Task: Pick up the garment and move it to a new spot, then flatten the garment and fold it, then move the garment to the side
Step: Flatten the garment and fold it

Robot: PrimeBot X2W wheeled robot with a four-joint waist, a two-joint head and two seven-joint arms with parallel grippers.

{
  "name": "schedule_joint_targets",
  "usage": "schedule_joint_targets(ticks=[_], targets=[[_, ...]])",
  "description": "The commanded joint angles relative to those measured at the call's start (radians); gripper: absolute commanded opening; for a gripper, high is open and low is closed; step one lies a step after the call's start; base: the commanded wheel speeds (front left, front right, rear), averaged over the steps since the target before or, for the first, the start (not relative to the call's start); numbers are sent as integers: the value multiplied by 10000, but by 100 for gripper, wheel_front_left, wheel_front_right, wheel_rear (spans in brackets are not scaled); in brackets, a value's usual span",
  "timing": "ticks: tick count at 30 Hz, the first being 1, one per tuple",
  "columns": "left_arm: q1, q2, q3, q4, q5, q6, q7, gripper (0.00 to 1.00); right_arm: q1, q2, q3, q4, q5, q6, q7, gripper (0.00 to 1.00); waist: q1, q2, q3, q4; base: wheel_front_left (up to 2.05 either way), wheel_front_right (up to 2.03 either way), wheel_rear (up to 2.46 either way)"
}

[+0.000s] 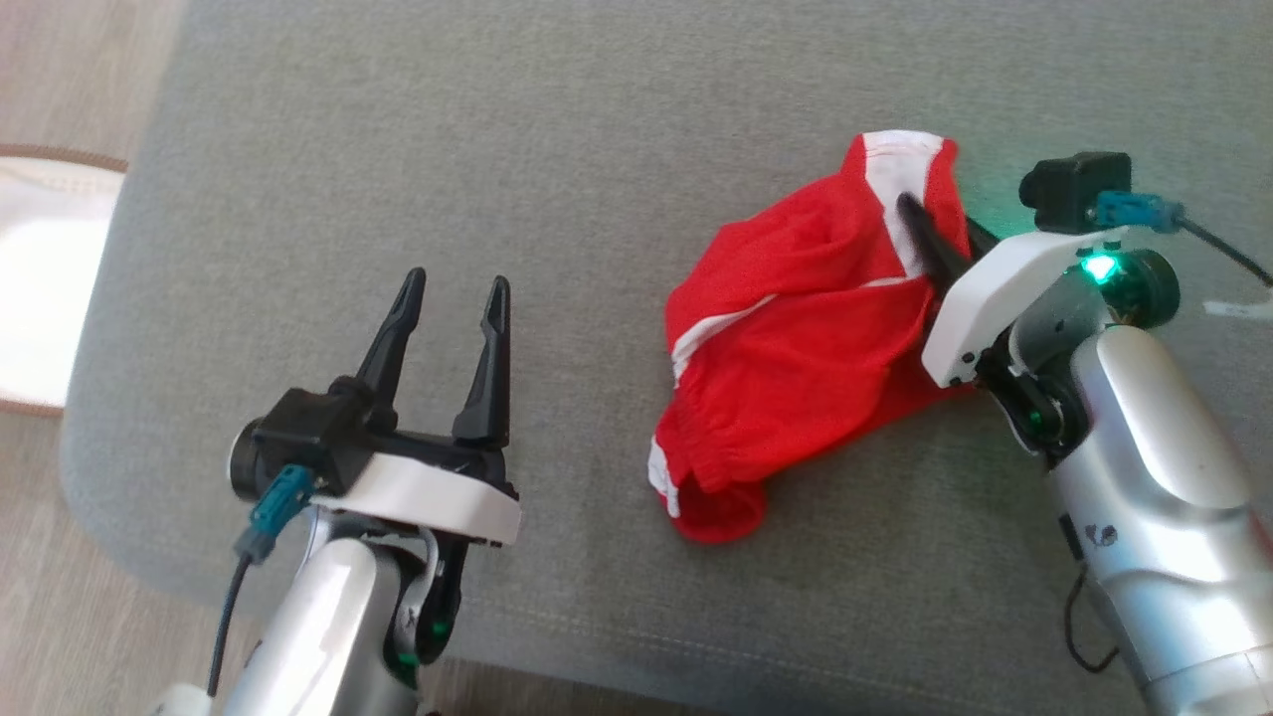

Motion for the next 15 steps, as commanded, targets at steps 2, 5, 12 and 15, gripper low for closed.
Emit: schedule_joint_targets(ticks=[2, 5, 12, 15], targets=[[-306, 77, 492, -275, 152, -50, -121, 100, -29, 174, 150, -491, 138, -9, -668, 0, 0, 0, -136, -206, 0, 0, 0], [-233, 87, 613, -272, 257, -81, -121, 100, 132, 242, 9, -923, 176, -9, -1333, 0, 0, 0, -313, -462, 0, 0, 0], [7, 145, 795, -289, 438, -130, -121, 100, 1684, 595, -1098, -2479, 72, -9, -2374, 0, 0, 0, -806, -1144, 0, 0, 0], [115, 186, 859, -295, 474, -134, -121, 100, 2818, 871, -1820, -3142, -121, -9, -2465, 0, 0, 0, -950, -1409, 0, 0, 0]])
